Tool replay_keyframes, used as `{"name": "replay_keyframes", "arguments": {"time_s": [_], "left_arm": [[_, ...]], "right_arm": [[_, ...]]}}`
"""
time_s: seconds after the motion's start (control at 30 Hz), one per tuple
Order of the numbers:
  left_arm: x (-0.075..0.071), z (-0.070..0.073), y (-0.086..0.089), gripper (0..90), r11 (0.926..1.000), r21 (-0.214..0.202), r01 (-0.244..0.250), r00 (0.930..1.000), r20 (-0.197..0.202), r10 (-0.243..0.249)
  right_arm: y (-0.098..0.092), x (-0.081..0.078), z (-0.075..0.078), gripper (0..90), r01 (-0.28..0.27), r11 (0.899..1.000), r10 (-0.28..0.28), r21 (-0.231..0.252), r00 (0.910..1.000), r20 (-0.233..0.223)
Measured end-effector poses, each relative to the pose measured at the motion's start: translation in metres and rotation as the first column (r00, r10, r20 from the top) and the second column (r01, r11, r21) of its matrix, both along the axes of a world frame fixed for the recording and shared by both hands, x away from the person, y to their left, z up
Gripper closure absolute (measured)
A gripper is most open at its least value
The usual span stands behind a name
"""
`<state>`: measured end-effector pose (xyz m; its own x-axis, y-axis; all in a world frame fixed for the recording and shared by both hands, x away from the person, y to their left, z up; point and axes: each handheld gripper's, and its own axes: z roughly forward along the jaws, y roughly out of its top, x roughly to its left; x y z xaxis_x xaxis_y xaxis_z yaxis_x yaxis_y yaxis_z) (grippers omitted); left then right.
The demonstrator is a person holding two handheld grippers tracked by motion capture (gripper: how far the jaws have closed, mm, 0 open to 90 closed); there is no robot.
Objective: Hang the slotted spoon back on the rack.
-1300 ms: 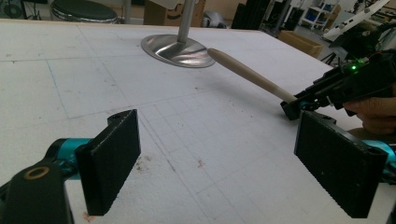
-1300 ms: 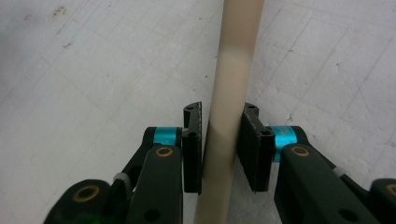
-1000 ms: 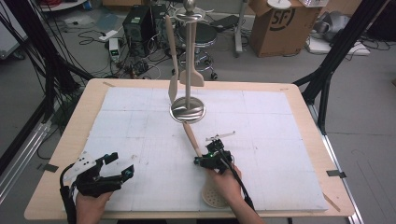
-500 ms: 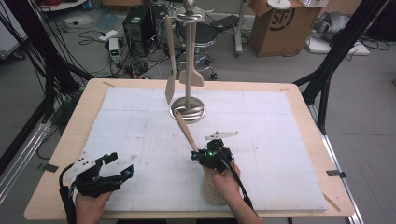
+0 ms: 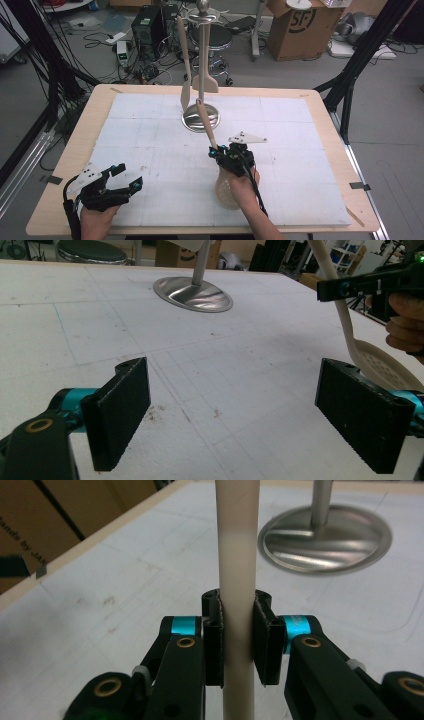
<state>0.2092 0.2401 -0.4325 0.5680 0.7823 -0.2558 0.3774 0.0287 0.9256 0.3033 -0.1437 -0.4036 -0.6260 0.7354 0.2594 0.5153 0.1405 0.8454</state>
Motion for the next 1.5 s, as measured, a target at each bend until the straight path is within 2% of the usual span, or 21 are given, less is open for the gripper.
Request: {"name": "replay_keyframes", "arguments": {"time_s": [0.17,0.4,0.73,0.93,1.03,1.13,1.4,1.5], "left_arm": [[0.0,0.0,0.0,15.1,1.0,0.002,-0.001,1.0,-0.001,0.001],[0.0,0.0,0.001,15.1,1.0,0.004,-0.001,1.0,0.0,0.001],[-0.001,0.0,0.003,15.1,1.0,-0.001,-0.009,1.0,0.002,0.009],[-0.001,0.0,0.004,15.1,0.9999,-0.002,-0.012,0.9999,-0.001,0.012],[-0.002,0.0,0.005,15.1,0.9999,-0.005,-0.015,0.9999,0.003,0.015],[-0.003,0.0,0.006,15.1,0.9998,-0.007,-0.019,0.9998,0.004,0.019],[-0.004,0.0,0.007,15.1,0.9998,-0.007,-0.021,0.9998,0.003,0.021],[-0.005,-0.001,0.008,15.1,0.9997,-0.006,-0.022,0.9998,0.0,0.022]], "right_arm": [[-0.005,0.004,0.016,78.0,0.015,0.999,-0.019,0.046,0.9975,0.068],[-0.011,0.013,0.037,78.0,0.031,0.995,-0.043,0.091,0.99,0.135],[-0.017,0.024,0.057,78.0,0.033,0.984,-0.068,0.173,0.9777,0.199],[-0.02,0.033,0.068,77.9,0.036,0.975,-0.087,0.221,0.9701,0.226],[-0.022,0.039,0.073,77.9,0.037,0.969,-0.094,0.246,0.9702,0.223],[-0.023,0.044,0.079,77.9,0.033,0.965,-0.099,0.259,0.9646,0.245],[-0.021,0.058,0.1,77.9,0.029,0.949,-0.112,0.314,0.9618,0.25],[-0.021,0.063,0.106,77.8,0.033,0.948,-0.117,0.315,0.9603,0.253]]}}
